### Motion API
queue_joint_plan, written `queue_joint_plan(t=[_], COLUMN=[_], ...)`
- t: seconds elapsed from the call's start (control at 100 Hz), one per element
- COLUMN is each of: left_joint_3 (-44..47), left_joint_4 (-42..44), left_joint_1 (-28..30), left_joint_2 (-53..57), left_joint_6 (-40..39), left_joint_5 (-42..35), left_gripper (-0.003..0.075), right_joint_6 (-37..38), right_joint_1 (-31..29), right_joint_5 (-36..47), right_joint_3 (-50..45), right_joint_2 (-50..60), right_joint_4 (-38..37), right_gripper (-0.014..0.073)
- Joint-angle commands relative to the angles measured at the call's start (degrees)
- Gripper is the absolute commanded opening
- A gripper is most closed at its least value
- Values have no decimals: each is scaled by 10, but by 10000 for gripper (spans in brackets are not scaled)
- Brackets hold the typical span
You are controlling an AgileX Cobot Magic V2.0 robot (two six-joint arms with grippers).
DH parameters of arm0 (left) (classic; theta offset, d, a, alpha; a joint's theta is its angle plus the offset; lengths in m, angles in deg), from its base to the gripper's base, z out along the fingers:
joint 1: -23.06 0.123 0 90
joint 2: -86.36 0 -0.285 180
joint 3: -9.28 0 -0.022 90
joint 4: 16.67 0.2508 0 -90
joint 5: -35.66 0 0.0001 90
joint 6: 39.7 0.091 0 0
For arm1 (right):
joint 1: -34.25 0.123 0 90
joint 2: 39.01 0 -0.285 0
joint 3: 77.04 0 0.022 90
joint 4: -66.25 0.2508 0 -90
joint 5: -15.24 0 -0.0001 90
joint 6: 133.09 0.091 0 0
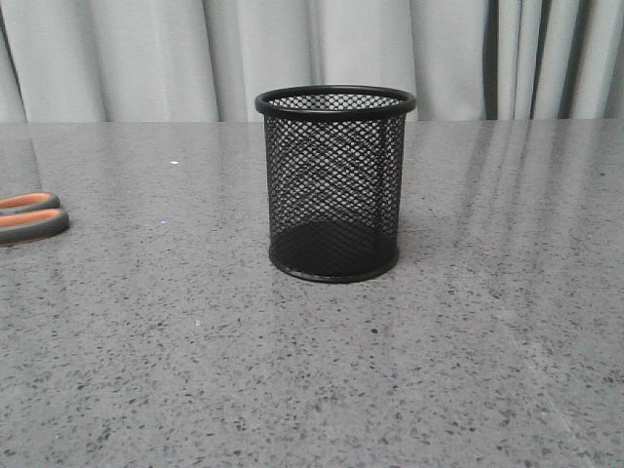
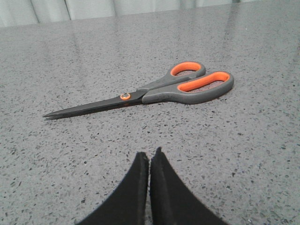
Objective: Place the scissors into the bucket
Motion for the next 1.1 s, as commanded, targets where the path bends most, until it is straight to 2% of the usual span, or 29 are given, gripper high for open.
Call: queue_joint_plan(t=[0.0,0.84,0.93,1.0,1.09], left_joint_3=[27,27,27,27,27], left_joint_4=[-10,-10,-10,-15,-73], left_joint_1=[2,2,2,2,2], left_joint_2=[16,16,16,16,16], left_joint_6=[-6,-6,-6,-6,-6], left_joint_5=[-35,-35,-35,-35,-66], left_gripper=[-20,-20,-20,-20,-20], right_joint_6=[-2,-2,-2,-2,-2], right_joint_1=[-5,-5,-5,-5,-5], right_joint_5=[18,24,65,136,233], right_joint_3=[-7,-6,-6,-6,-6], right_joint_2=[12,12,12,12,12], right_joint_4=[-11,-14,-44,-44,-44], right_gripper=[-51,-51,-51,-51,-51])
